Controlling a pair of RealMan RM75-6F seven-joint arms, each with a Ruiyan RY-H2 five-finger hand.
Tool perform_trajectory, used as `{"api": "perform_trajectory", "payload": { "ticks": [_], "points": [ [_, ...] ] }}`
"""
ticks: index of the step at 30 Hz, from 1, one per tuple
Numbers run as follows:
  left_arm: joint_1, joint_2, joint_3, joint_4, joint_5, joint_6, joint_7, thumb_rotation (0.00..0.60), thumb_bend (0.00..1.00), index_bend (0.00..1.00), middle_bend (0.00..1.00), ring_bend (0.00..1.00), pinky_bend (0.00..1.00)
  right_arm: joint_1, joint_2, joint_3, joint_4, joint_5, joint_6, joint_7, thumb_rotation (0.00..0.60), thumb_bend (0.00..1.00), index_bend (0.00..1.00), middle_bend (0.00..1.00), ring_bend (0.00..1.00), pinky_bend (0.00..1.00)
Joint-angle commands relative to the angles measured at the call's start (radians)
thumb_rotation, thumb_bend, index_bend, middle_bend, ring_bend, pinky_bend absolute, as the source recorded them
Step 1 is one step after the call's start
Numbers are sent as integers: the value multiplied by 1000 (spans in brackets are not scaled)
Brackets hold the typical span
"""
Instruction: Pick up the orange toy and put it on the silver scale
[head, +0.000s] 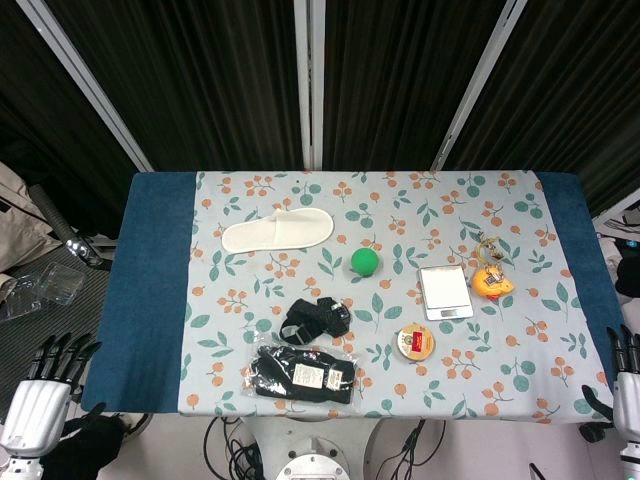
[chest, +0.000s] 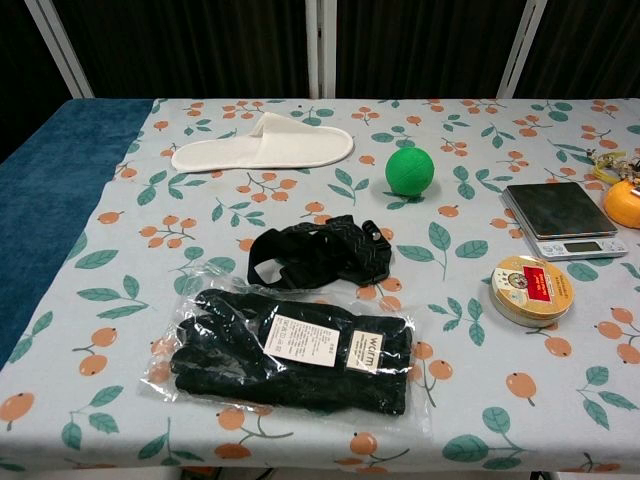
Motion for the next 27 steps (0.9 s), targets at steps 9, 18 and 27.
{"api": "perform_trajectory", "payload": {
  "ticks": [9,18,27],
  "points": [
    [7,-2,5,3,2,12,-4,600,96,162,88,0,22,9,25,-3,-51,-58,-5,5,600,188,0,0,0,0],
    [-2,0,4,-3,4,2,2,600,96,162,88,0,22,103,80,-9,-174,-165,-77,-45,600,574,0,18,0,0],
    [10,-4,10,-8,4,13,14,600,96,162,88,0,22,264,59,8,-265,-236,-246,-136,600,766,0,200,0,0]
  ]
}}
